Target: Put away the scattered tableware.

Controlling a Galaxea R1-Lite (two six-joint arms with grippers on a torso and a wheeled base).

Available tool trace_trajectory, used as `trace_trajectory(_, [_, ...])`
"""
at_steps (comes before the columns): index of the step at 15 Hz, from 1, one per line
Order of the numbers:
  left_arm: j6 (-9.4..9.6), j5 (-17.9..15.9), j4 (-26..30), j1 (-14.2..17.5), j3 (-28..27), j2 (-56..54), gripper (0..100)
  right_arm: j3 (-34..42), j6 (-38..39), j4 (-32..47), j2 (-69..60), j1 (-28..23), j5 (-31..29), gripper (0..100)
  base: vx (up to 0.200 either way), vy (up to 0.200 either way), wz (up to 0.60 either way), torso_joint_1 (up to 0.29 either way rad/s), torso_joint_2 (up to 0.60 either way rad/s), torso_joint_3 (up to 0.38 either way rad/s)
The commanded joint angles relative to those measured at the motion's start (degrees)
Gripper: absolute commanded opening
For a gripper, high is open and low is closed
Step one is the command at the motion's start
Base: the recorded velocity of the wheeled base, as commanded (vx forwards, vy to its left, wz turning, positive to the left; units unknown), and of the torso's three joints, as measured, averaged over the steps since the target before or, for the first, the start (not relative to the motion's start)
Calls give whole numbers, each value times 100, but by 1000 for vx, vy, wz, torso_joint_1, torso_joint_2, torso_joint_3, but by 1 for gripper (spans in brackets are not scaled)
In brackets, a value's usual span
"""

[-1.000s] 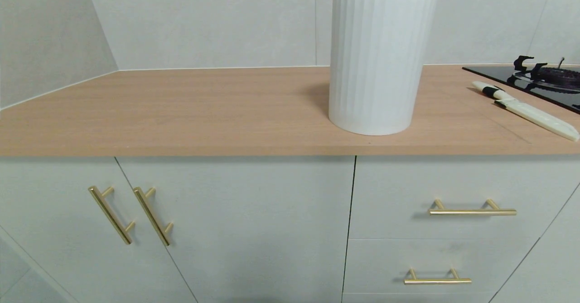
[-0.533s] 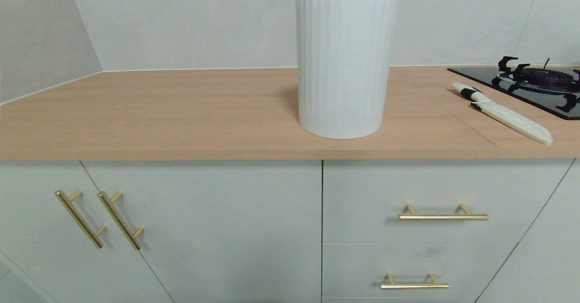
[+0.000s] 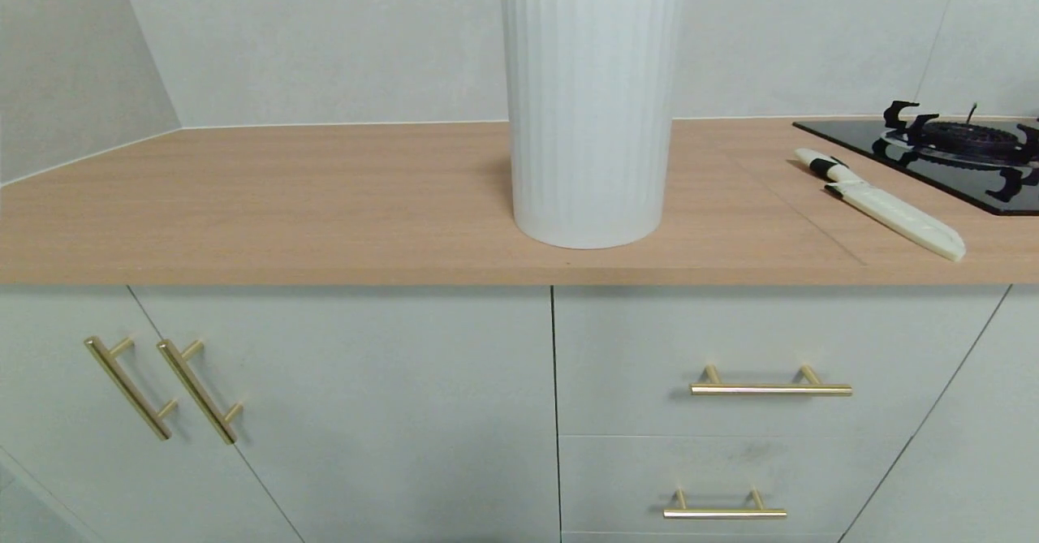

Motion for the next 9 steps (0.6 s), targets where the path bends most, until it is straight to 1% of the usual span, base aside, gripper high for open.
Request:
trace_trajectory(1, [-3, 2, -2, 0, 0, 1, 100, 10, -1, 4, 7, -2, -1, 100, 0, 0, 0, 0, 0, 0])
trace_trajectory(9, [-3, 2, -2, 0, 0, 1, 100, 1, -1, 4, 7, -2, -1, 100, 0, 0, 0, 0, 0, 0])
